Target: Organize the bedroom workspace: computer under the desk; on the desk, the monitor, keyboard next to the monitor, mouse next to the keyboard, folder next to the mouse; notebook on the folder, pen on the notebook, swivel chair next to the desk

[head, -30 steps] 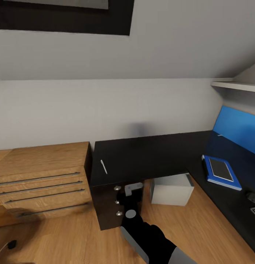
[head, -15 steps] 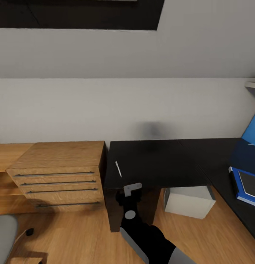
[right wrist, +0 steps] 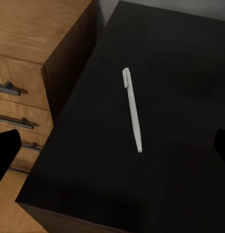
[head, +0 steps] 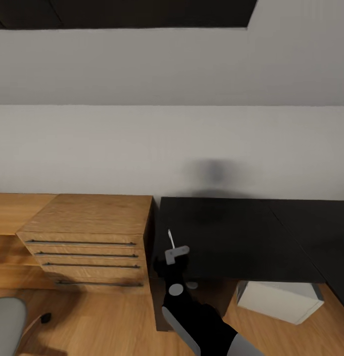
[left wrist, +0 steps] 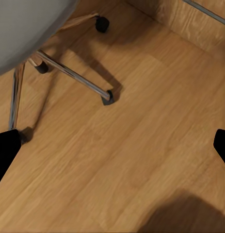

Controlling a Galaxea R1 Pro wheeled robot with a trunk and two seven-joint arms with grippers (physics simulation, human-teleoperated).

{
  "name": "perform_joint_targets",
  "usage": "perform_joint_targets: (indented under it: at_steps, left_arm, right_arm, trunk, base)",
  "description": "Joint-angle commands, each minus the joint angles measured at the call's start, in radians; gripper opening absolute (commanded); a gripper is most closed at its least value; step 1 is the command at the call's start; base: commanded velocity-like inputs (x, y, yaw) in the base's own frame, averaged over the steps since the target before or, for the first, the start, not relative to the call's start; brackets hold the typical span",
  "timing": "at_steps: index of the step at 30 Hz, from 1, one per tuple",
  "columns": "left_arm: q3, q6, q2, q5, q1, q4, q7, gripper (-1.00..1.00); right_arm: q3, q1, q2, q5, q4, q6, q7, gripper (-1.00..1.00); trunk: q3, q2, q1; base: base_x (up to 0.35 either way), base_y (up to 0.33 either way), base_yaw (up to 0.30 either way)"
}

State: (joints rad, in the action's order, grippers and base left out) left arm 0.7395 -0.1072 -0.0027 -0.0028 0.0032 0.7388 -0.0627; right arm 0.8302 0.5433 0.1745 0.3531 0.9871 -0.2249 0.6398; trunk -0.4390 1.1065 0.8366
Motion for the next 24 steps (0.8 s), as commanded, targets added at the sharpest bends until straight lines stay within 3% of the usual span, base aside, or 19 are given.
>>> perform_joint_targets:
  at_steps: [1, 19, 24]
  left_arm:
    - [0.003, -0.002, 0.000, 0.000, 0.000, 0.001, -0.007, 1.00]
    - [0.002, -0.002, -0.003, -0.003, 0.000, 0.001, -0.006, 1.00]
    - [-0.008, -0.002, -0.005, -0.003, 0.000, 0.001, -0.006, 1.00]
  right_arm:
    - [0.003, 0.001, 0.000, 0.003, 0.001, -0.006, 0.003, 1.00]
    - [0.004, 0.001, 0.000, -0.025, -0.001, 0.045, -0.028, 1.00]
    - [-0.013, 0.009, 0.000, -0.033, -0.043, 0.054, -0.107, 1.00]
  trunk:
    - [-0.001, 0.001, 0.001]
    - [-0.001, 0.001, 0.001]
    - [-0.001, 0.001, 0.001]
  base:
    - [0.229, 0.000, 0.022]
    - [0.031, 0.000, 0.003]
    - [0.000, 0.000, 0.000]
